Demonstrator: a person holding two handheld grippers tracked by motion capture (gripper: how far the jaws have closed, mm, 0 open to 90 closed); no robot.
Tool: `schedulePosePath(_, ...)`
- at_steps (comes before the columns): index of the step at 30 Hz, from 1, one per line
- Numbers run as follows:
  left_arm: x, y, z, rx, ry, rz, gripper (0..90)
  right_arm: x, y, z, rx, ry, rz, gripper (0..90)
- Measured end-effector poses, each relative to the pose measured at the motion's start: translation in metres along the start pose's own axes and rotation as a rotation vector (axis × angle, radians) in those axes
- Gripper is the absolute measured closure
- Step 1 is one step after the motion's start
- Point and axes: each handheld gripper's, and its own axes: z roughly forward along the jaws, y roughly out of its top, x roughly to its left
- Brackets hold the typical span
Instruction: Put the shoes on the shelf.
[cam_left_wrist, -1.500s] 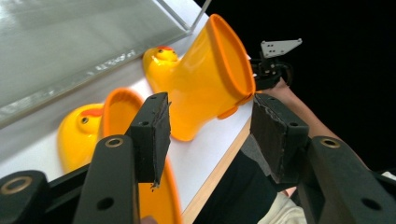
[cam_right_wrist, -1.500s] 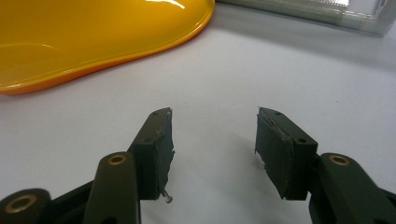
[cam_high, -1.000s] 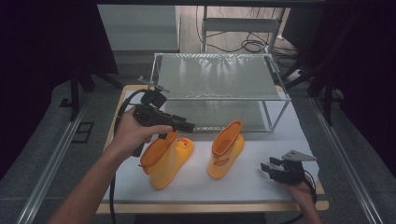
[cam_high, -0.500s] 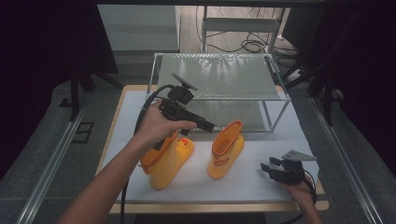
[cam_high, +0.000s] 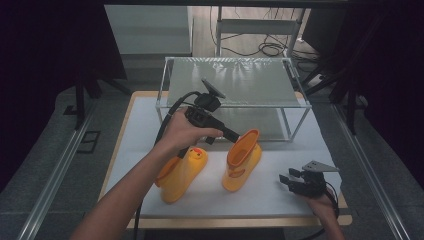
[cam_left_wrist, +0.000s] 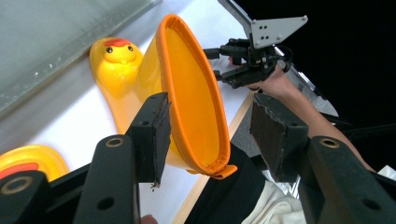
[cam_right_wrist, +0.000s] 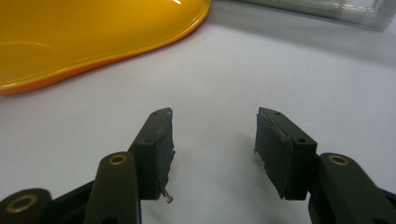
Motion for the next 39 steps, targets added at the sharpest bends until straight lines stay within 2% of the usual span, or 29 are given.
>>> schedulePosePath(6,0.001,0.003,0.01,0.004,0.007,-0.032,48.1,0.0,0.0,0.0,0.006,-0.001,0.006,46.6)
schedulePosePath(16,0.005,0.008,0.036,0.072,0.04,-0.049,48.3,-0.001,0.0,0.0,0.002,0.0,0.016,46.6)
schedulePosePath(18,0.007,0.009,0.038,0.07,0.03,-0.056,49.2,-0.002,0.0,0.0,0.003,0.004,0.017,46.6)
schedulePosePath(25,0.015,0.01,0.051,0.1,0.05,-0.07,49.8,-0.003,0.0,0.0,0.0,0.004,0.025,46.6)
schedulePosePath(30,0.018,0.011,0.058,0.136,0.09,-0.077,49.8,-0.004,0.0,0.0,-0.003,0.005,0.028,46.6)
schedulePosePath(35,0.021,0.011,0.069,0.167,0.109,-0.082,50.7,-0.005,0.0,-0.001,-0.007,0.006,0.033,46.6)
schedulePosePath(39,0.021,0.012,0.078,0.19,0.123,-0.082,56.6,-0.005,0.0,-0.001,-0.007,0.006,0.036,46.6)
